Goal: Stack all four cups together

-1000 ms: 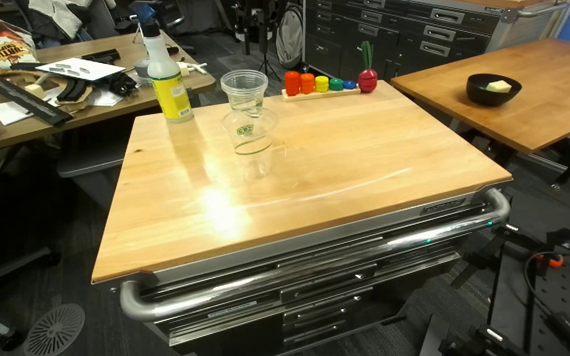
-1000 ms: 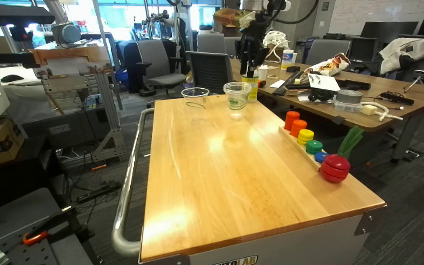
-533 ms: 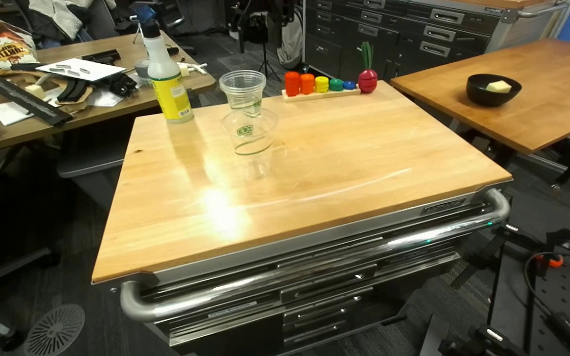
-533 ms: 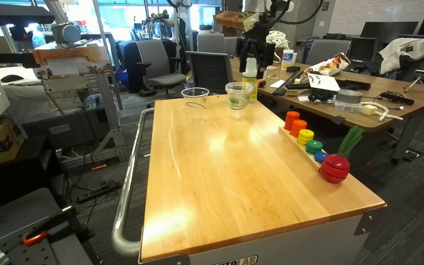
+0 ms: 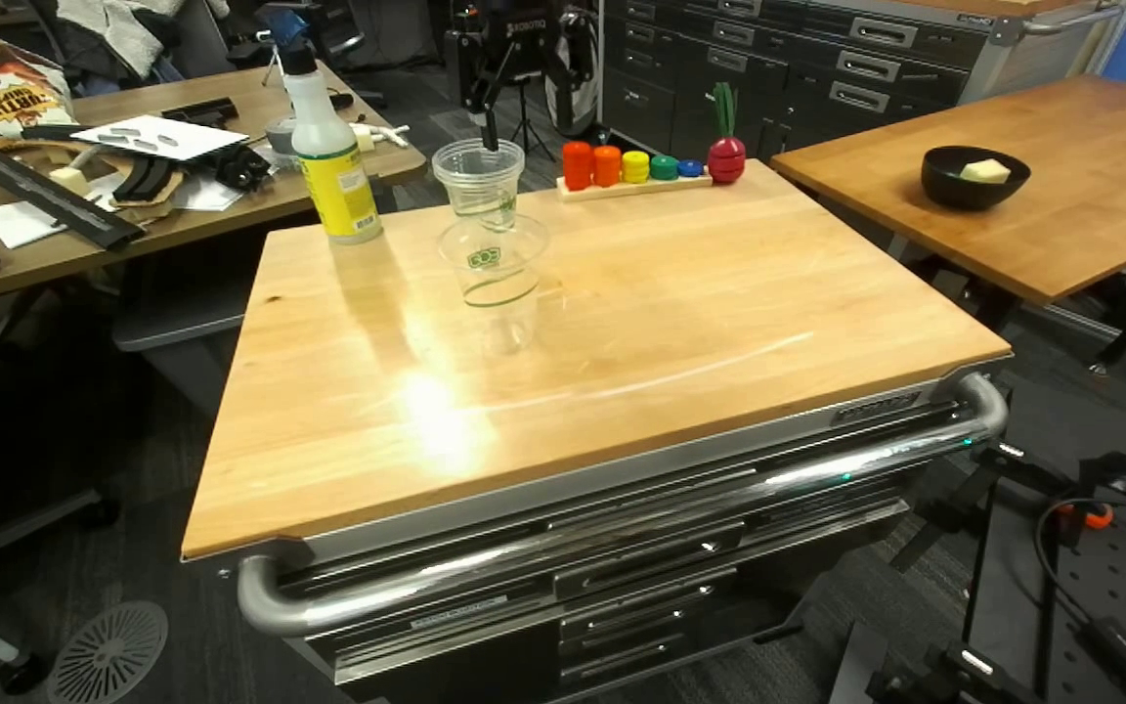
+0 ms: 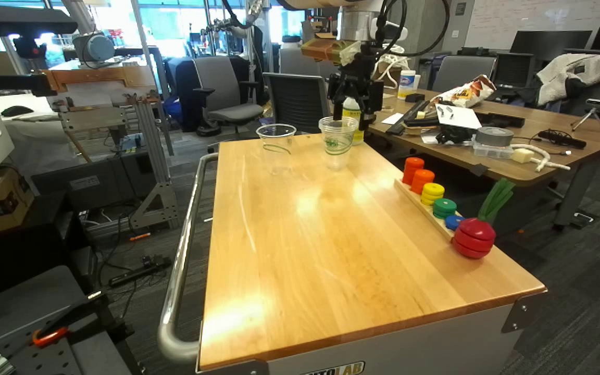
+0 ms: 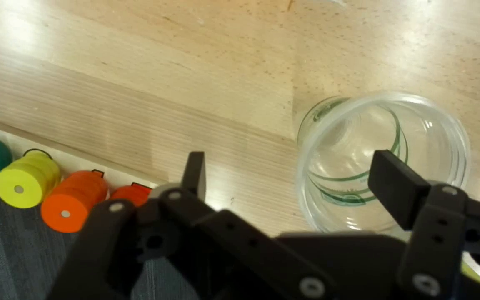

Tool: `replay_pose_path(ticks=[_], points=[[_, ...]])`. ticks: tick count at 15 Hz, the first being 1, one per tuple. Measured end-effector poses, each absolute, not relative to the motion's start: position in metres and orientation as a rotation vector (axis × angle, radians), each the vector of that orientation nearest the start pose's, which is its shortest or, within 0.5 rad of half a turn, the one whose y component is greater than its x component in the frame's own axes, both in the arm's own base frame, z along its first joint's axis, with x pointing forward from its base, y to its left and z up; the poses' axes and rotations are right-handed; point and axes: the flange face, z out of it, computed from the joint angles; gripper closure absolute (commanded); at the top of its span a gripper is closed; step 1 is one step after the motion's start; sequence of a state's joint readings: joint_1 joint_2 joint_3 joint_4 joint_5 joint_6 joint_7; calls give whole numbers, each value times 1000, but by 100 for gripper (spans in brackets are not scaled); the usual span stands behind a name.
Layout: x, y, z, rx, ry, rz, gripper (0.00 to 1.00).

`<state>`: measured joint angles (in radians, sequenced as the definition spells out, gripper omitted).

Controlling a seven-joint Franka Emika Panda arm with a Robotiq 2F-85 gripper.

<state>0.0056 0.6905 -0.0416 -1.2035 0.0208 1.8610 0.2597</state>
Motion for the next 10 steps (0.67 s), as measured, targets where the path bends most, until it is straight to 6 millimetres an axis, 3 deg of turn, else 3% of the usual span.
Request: replay_pose_path(ticks=[1,9,10], points=[[739,-15,366,-3119,456,60,31],[739,-11,345,-3119,476,94,95],[739,-11,344,-3117,489,90,99]])
